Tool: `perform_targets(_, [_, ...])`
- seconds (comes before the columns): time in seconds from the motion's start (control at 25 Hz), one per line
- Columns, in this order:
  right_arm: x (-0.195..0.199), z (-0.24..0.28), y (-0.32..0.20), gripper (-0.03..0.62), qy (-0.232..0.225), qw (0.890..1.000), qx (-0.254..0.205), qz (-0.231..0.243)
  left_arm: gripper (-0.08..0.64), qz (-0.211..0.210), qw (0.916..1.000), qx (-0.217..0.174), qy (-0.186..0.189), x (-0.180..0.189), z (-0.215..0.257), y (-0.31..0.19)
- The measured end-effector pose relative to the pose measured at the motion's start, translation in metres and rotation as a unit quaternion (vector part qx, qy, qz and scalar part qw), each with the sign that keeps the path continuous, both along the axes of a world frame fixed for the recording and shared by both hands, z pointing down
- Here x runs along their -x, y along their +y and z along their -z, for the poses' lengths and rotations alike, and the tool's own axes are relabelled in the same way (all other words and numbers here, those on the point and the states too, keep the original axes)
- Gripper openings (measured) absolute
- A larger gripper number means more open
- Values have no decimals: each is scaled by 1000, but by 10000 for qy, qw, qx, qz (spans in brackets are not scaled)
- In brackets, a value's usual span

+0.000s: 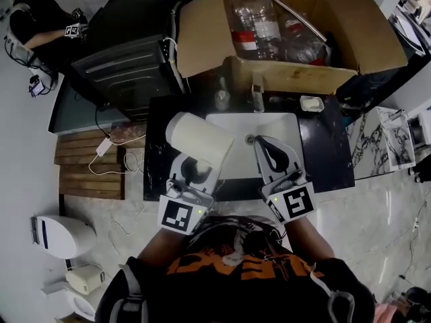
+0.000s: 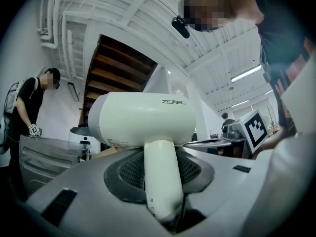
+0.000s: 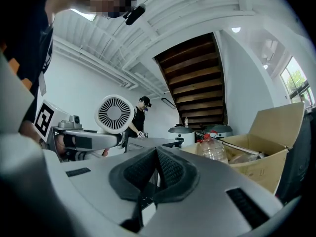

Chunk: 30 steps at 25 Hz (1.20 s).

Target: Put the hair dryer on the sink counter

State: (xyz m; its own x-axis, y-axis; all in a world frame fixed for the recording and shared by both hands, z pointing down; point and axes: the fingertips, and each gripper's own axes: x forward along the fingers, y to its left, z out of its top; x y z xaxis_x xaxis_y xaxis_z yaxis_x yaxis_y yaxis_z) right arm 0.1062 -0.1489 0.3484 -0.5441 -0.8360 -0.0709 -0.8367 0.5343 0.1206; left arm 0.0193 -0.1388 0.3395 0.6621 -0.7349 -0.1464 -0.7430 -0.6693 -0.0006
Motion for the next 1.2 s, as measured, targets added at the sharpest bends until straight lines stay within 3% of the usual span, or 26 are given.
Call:
perform_targets(0.56, [83, -20, -41, 12, 113, 9993, 198, 305, 160, 370, 9991, 215, -79, 86, -27, -45])
perform_targets(0.68, [98, -26, -47, 12, 150, 9989, 237, 378, 160, 389, 9984, 291, -283, 100, -42, -50])
perform_targets(1.2, [161, -67, -85, 12, 225, 9948, 732, 671, 160, 603, 9917, 989, -561, 153, -93, -90])
